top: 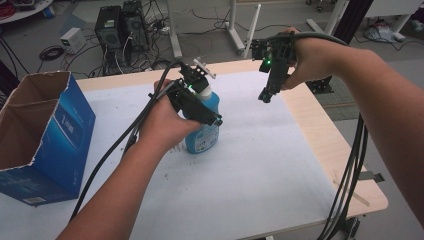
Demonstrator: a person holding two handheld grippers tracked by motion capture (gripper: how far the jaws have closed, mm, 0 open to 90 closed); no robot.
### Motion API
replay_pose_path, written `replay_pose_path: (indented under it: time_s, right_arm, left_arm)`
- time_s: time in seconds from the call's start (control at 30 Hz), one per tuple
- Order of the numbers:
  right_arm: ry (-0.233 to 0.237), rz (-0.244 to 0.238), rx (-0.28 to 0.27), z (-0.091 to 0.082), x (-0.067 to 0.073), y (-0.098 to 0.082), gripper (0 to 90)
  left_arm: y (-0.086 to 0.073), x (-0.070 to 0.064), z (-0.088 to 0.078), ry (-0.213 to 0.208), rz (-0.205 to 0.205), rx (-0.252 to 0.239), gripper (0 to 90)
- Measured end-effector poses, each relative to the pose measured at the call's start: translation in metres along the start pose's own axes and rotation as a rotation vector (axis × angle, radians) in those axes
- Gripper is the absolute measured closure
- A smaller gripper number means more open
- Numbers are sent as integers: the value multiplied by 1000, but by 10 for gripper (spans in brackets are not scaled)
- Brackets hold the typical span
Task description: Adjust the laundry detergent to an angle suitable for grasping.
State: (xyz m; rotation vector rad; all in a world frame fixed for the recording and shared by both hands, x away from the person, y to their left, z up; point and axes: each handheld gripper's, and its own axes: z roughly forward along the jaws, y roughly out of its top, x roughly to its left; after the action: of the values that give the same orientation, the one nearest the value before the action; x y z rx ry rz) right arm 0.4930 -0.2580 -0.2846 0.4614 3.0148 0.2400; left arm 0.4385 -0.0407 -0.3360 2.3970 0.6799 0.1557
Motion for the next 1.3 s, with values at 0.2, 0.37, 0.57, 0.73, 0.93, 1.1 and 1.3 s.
replay_pose_path:
  time_s: [0.2,0.37,0.57,0.73,0.93,1.1,1.3]
  right_arm:
    - [0,-1,0,1,1,1,23]
    - [0,4,4,1,1,0,23]
    - [0,4,-1,0,1,1,23]
    - [-1,2,0,1,1,1,23]
    - [0,4,-2,1,1,-1,23]
    - [2,11,1,3,2,-3,23]
    - [4,7,0,4,3,-2,23]
  left_arm:
    - [-1,0,1,-10,9,16,266]
    - [-1,0,1,-16,4,9,287]
    - [-1,1,1,-21,-3,13,305]
    - [-1,1,2,-28,2,20,357]
    - [-2,2,4,-27,-4,24,397]
    - [-1,2,2,-17,3,11,421]
    - [-1,-1,1,0,11,16,439]
